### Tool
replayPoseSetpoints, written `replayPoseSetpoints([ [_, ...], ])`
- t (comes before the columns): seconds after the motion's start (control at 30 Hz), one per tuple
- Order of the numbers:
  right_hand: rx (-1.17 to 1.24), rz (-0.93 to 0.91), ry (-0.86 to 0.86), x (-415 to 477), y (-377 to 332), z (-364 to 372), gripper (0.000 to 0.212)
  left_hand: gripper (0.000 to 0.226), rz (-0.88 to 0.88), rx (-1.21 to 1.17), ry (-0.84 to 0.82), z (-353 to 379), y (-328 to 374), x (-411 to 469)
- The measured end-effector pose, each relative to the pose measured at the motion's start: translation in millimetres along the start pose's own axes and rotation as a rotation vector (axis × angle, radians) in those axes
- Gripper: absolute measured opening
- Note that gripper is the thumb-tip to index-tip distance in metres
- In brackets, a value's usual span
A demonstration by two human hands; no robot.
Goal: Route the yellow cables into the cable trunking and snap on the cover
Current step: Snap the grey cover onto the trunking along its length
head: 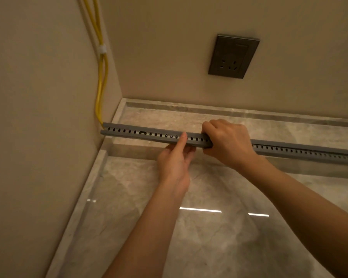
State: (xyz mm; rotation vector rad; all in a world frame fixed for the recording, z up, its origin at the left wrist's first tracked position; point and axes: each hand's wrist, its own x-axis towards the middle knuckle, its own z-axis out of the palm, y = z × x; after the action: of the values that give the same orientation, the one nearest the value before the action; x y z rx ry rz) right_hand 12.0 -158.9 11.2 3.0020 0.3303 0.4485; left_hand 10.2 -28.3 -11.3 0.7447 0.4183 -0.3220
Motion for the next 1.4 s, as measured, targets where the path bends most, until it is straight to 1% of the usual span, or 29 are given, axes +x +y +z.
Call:
replayPoseSetpoints([
  [0.07, -0.033, -0.017, 0.027, -2, -3, 0, 0.024, 0.024, -0.001, -0.011, -0.016, -1, 1, 4],
  [0.13, -0.047, -0.051, 0.024, -1, -4, 0, 0.034, 0.029, -0.005, -0.005, -0.040, -4, 2, 7],
  [0.2, -0.014, -0.100, -0.050, 4, -1, -3, 0.045, 0.032, 0.003, -0.001, -0.062, -10, 2, 8],
  [0.27, 0.121, -0.112, -0.149, 11, 5, -9, 0.051, 0.029, 0.021, 0.004, -0.086, -15, 0, 9],
  [0.37, 0.389, -0.066, -0.217, 18, 15, -13, 0.046, 0.012, 0.082, 0.019, -0.143, -20, -3, 12],
  [0.43, 0.487, -0.053, -0.224, 20, 18, -10, 0.042, 0.007, 0.136, 0.034, -0.165, -21, -5, 14],
  [0.5, 0.533, -0.041, -0.246, 22, 20, -6, 0.038, 0.008, 0.169, 0.050, -0.169, -23, -7, 15],
  [0.6, 0.591, -0.023, -0.318, 26, 21, 1, 0.032, 0.013, 0.190, 0.068, -0.161, -27, -12, 18],
  [0.7, 0.598, -0.051, -0.346, 28, 21, 7, 0.036, 0.013, 0.218, 0.081, -0.177, -30, -15, 19],
  [0.8, 0.564, -0.073, -0.378, 33, 21, 8, 0.034, 0.024, 0.249, 0.124, -0.166, -32, -18, 20],
  [0.87, 0.615, -0.050, -0.451, 38, 23, 5, 0.030, 0.030, 0.259, 0.142, -0.154, -33, -20, 20],
  [0.93, 0.670, -0.032, -0.532, 42, 25, 3, 0.029, 0.030, 0.266, 0.155, -0.162, -35, -20, 20],
  [1.03, 0.715, -0.043, -0.607, 46, 27, 0, 0.034, 0.027, 0.266, 0.159, -0.172, -36, -20, 20],
  [1.13, 0.751, -0.045, -0.629, 47, 28, -1, 0.040, 0.027, 0.260, 0.162, -0.170, -38, -20, 21],
  [1.3, 0.790, -0.039, -0.649, 46, 28, 0, 0.041, 0.024, 0.267, 0.186, -0.158, -38, -22, 21],
  [1.4, 0.806, -0.016, -0.612, 42, 27, -2, 0.041, 0.025, 0.272, 0.206, -0.160, -38, -21, 20],
])
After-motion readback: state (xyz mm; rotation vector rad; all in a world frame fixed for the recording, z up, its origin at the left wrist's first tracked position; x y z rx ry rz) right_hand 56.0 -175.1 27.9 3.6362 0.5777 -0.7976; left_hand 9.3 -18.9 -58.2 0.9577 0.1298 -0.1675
